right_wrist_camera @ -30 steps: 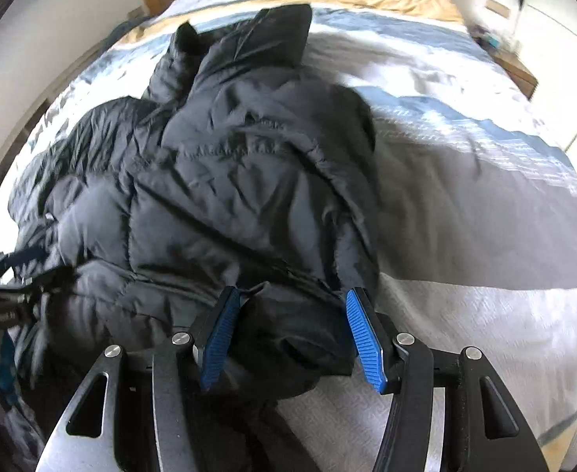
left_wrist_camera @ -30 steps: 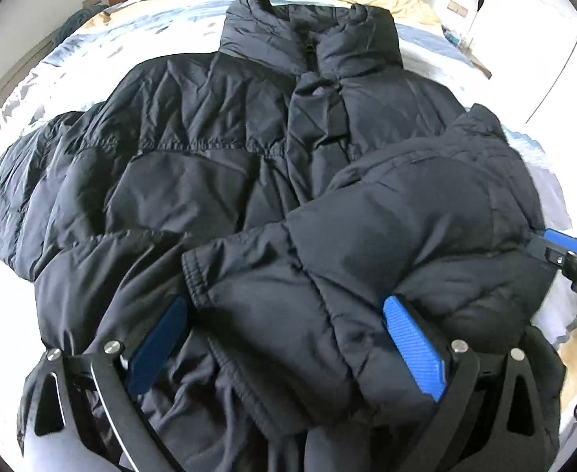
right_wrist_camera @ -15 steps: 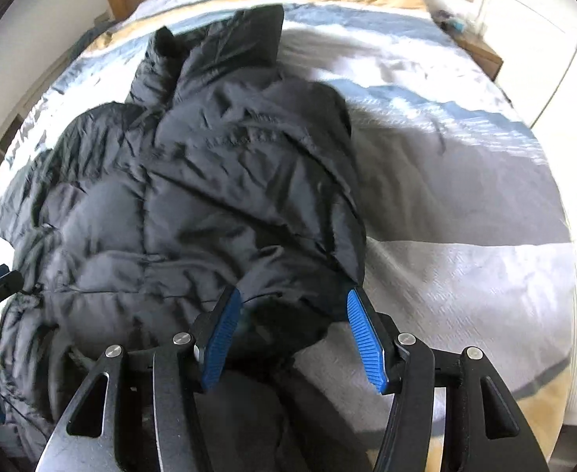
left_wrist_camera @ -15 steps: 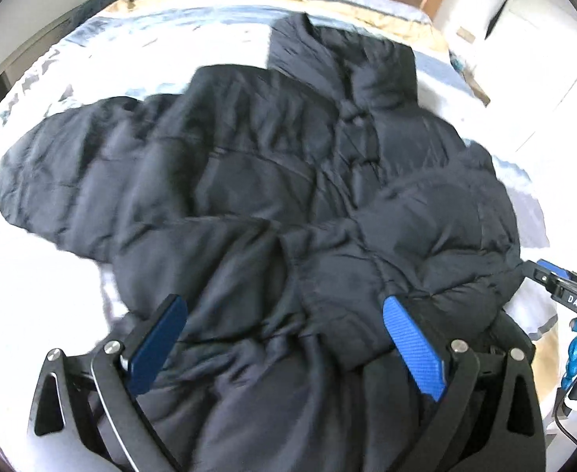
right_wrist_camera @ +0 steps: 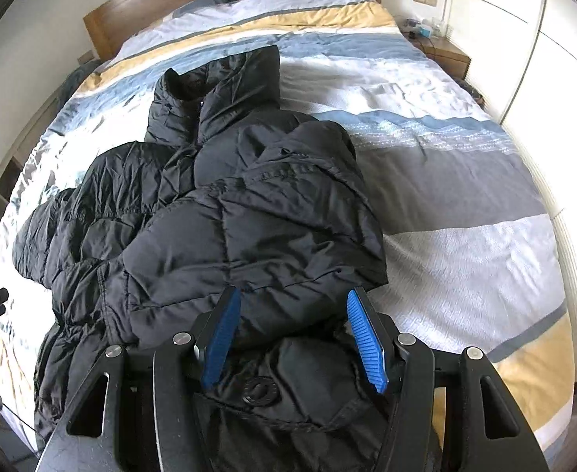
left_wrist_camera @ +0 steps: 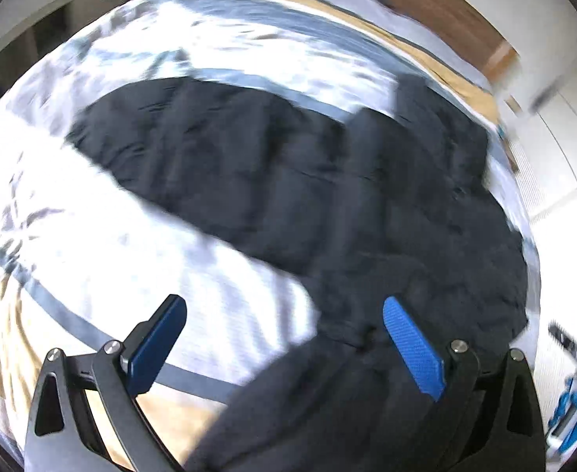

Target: Fold large clothes

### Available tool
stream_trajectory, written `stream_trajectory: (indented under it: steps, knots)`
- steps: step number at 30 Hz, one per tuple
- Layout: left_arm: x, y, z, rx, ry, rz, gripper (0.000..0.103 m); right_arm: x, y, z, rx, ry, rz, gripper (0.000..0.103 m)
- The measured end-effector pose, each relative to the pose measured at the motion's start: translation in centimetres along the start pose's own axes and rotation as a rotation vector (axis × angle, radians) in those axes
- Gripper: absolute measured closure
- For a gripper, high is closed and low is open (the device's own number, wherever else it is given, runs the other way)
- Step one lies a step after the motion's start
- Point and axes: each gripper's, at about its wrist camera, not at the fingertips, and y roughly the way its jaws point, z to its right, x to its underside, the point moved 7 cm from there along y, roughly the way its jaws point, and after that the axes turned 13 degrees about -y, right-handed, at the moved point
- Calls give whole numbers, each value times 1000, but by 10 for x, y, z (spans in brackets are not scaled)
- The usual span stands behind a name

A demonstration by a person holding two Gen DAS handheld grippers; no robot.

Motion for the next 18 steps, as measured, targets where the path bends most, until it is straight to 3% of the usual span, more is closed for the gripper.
stream_trajectory:
  steps: [7, 11, 18]
  knots:
    - [-71, 26, -101, -18, -208, 30, 2, -7, -1, -11, 42, -1, -4, 47]
    - [-104, 51, -139, 42, -332, 22, 3, -9, -2, -14, 65, -11, -12, 47]
    - [-143, 94, -175, 246, -598, 15, 4, -5, -4, -17, 102, -27, -39, 47]
